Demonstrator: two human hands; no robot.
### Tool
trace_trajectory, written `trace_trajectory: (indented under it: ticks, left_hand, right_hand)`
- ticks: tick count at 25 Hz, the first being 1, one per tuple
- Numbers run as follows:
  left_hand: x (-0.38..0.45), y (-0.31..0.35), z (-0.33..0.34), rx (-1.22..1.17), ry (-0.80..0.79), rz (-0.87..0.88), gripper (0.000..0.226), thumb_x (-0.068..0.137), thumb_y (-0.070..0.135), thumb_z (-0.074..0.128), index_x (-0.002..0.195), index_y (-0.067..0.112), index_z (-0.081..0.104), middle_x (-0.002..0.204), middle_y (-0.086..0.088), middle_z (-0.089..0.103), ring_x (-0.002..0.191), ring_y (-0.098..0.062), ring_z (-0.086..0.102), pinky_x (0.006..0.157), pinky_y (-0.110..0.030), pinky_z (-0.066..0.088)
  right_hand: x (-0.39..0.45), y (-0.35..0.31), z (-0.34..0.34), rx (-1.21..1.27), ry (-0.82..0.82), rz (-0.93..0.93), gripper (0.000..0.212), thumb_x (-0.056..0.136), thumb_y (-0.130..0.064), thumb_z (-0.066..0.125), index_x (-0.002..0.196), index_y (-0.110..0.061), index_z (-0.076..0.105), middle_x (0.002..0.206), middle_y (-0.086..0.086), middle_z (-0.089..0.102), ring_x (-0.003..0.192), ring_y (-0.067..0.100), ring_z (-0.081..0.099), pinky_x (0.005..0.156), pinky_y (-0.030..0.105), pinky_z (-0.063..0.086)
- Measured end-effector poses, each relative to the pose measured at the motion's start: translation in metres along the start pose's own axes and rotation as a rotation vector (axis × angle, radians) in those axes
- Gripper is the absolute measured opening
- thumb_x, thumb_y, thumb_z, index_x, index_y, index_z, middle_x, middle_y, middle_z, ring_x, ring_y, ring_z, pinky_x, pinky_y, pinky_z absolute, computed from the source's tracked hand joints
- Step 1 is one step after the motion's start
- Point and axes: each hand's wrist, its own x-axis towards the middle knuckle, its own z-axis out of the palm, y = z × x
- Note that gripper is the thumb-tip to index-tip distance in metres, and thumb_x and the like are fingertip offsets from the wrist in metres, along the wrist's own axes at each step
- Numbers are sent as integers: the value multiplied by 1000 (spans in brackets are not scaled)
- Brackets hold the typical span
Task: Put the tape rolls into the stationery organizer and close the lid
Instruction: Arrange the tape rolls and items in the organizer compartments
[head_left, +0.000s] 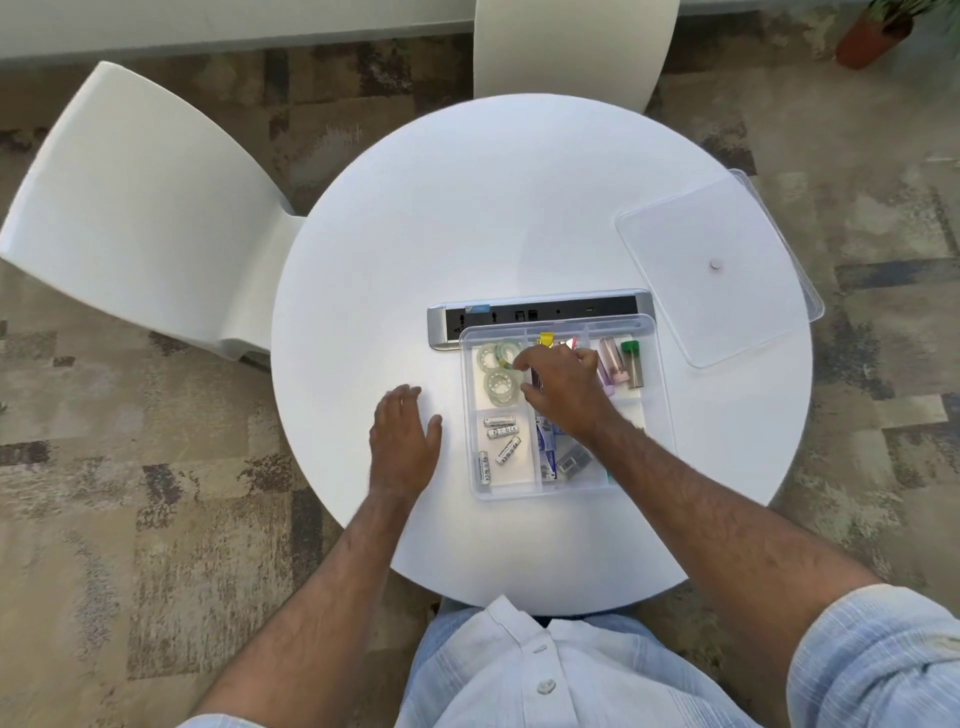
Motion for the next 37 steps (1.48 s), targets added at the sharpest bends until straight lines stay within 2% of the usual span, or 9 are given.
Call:
trace_trajectory:
  ticks: [2, 4, 8, 12, 18, 24, 32, 37]
  left_hand:
    - [5, -10, 4, 46, -62, -7, 60, 102, 31, 50, 154, 6, 32, 165, -11, 26, 156, -32, 15, 127, -48, 18]
    - [14, -16, 9, 78, -116, 0, 65, 105, 34, 43, 160, 8, 18, 171, -9, 8, 158, -30, 1, 129, -46, 6]
    - [33, -22, 20, 152, -186, 56, 69, 107, 35, 35, 161, 5, 5, 171, -11, -4, 158, -34, -3, 128, -50, 6]
    - [40, -26, 39, 212, -192, 33, 82, 103, 50, 36, 161, 5, -3, 170, -12, -11, 157, -36, -10, 128, -52, -1]
    - [41, -35, 55, 246, -136, 45, 89, 99, 63, 29, 160, 10, -9, 170, -8, -17, 156, -32, -17, 126, -54, -8]
    - [43, -37, 60, 229, -122, 50, 91, 98, 65, 30, 161, 12, -9, 170, -7, -16, 157, -31, -16, 126, -57, -6]
    - [43, -40, 62, 257, -81, 69, 91, 98, 66, 29, 161, 11, -7, 171, -8, -13, 157, -32, -12, 126, -57, -1]
    - [44, -39, 60, 257, -95, 56, 92, 98, 66, 32, 161, 10, -7, 171, -8, -13, 157, -32, -13, 126, -56, -2]
  right_hand:
    - [5, -1, 2, -59, -50, -28, 22, 93, -29, 66, 115, -29, 67, 121, -12, 66, 117, 18, 55, 104, 47, 26]
    - [13, -4, 3, -124, -101, -70, 20, 92, -35, 67, 111, -30, 71, 121, -11, 64, 119, 20, 54, 104, 49, 26]
    - [30, -10, 8, -238, -173, -148, 21, 88, -37, 72, 107, -29, 72, 118, -6, 65, 114, 21, 59, 104, 48, 27]
    - [41, -9, 11, -338, -251, -230, 26, 83, -36, 78, 108, -29, 73, 119, -3, 65, 113, 21, 60, 105, 51, 30]
    - [49, -5, 7, -451, -375, -337, 41, 75, -31, 86, 113, -27, 72, 120, -4, 64, 114, 22, 57, 103, 50, 32]
    - [53, -12, 8, -611, -353, -462, 30, 75, -18, 83, 104, -20, 75, 112, 1, 65, 104, 24, 58, 96, 49, 36]
    - [56, -15, 10, -652, -369, -528, 27, 72, -21, 87, 97, -21, 75, 103, -2, 69, 97, 22, 58, 93, 47, 37]
    - [59, -18, 8, -738, -380, -616, 25, 69, -16, 88, 90, -18, 75, 94, 0, 70, 91, 23, 59, 88, 46, 40]
